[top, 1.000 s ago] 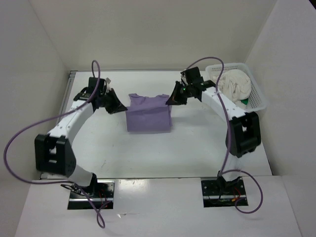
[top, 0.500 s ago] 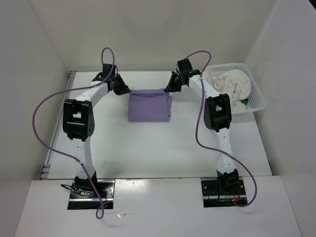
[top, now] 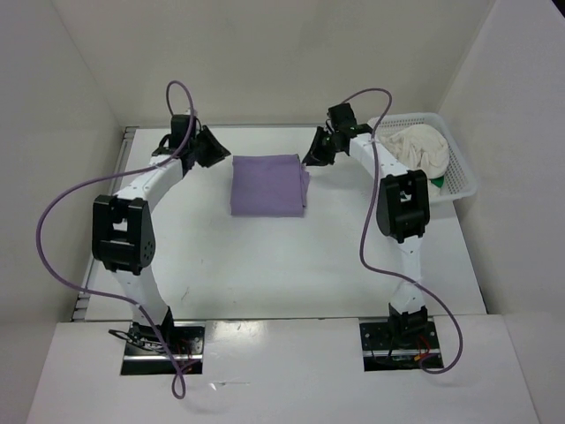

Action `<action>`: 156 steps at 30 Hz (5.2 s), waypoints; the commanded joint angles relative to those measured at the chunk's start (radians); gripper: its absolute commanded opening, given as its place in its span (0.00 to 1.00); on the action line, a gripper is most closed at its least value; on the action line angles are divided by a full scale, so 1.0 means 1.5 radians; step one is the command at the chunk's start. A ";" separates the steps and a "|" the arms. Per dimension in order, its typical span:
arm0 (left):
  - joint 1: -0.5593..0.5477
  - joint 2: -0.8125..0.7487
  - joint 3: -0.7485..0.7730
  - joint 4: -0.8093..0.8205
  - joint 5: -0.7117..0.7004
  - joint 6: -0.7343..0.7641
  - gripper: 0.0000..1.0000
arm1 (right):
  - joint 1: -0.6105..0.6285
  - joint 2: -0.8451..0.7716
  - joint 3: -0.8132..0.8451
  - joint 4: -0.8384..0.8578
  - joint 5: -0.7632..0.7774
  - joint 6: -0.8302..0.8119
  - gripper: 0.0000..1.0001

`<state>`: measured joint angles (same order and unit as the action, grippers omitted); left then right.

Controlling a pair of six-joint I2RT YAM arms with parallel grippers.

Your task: Fold and stack the t-shirts

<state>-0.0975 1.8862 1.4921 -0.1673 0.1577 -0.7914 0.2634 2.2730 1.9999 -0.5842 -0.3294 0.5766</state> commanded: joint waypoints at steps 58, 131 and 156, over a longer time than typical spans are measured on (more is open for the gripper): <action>0.048 0.026 -0.115 0.126 0.096 0.038 0.61 | 0.058 0.088 0.022 0.045 -0.150 -0.026 0.09; 0.087 -0.393 -0.358 -0.042 0.030 0.003 0.36 | -0.065 -0.431 -0.365 0.094 0.140 0.036 0.00; -0.141 -0.355 -0.425 0.002 0.233 0.017 0.44 | -0.202 -0.057 0.128 -0.163 0.532 -0.102 0.77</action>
<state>-0.3141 1.3392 0.8371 -0.1871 0.4782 -0.7849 -0.0437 2.1963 2.1784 -0.8185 0.4149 0.4419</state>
